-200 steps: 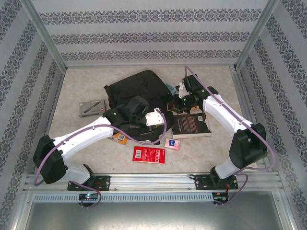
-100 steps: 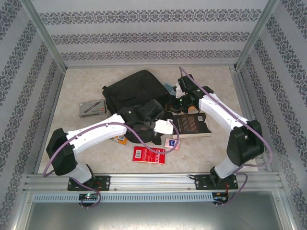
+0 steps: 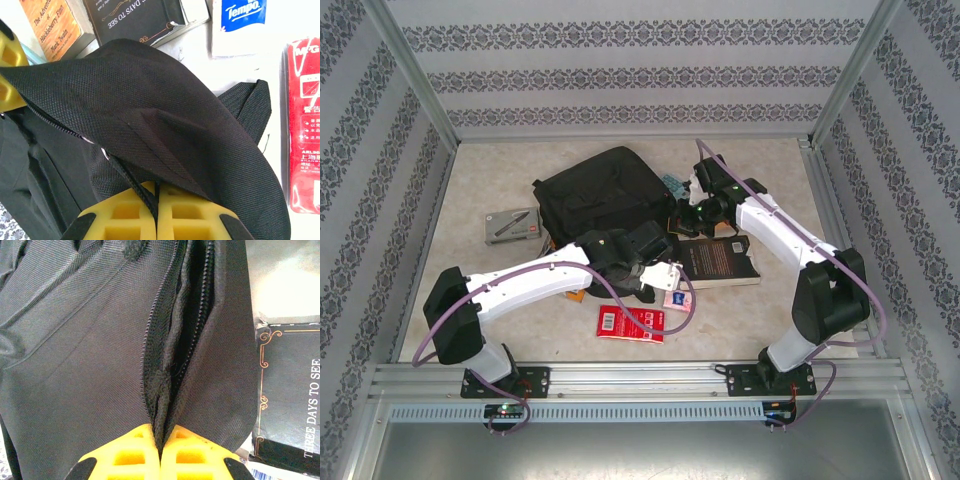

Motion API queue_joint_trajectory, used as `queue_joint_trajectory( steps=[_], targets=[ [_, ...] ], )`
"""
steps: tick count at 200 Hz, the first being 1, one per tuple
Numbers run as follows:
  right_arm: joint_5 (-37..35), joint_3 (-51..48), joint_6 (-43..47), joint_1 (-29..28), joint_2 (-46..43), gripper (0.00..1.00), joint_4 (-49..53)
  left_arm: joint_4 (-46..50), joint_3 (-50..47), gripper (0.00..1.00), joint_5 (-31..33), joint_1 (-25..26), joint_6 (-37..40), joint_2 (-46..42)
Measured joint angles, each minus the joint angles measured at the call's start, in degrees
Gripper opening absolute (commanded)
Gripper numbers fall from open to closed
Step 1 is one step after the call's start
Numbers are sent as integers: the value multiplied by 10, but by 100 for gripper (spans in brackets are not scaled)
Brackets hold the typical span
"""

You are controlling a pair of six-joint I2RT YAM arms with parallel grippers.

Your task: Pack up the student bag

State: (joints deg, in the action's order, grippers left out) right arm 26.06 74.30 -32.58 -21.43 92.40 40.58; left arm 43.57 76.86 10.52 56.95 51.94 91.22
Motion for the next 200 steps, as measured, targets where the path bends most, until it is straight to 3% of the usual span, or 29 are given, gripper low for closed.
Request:
queue_joint_trajectory(
  steps=[37, 53, 66, 108, 126, 152, 200],
  targets=[
    [13, 0, 8, 3, 0, 0, 10, 0, -3, 0, -7, -1, -29, -17],
    [31, 3, 5, 3, 0, 28, 8, 0, -3, 0, -28, -3, -49, -28],
    [24, 14, 0, 9, 3, 40, -3, 15, -1, 0, -63, -7, -69, -35],
    [-17, 26, -24, 50, -23, 59, -55, 44, 47, 0, -154, -33, -126, -26],
    [-24, 5, -37, 56, -69, 60, -60, 45, 46, 0, -163, -38, -128, -27],
    [-4, -40, -78, 51, -126, 50, -69, 45, 6, 0, -165, -38, -125, -39],
    [32, -106, -180, -22, -134, 56, -73, 45, -19, 0, -163, -38, -110, -45]
  ],
)
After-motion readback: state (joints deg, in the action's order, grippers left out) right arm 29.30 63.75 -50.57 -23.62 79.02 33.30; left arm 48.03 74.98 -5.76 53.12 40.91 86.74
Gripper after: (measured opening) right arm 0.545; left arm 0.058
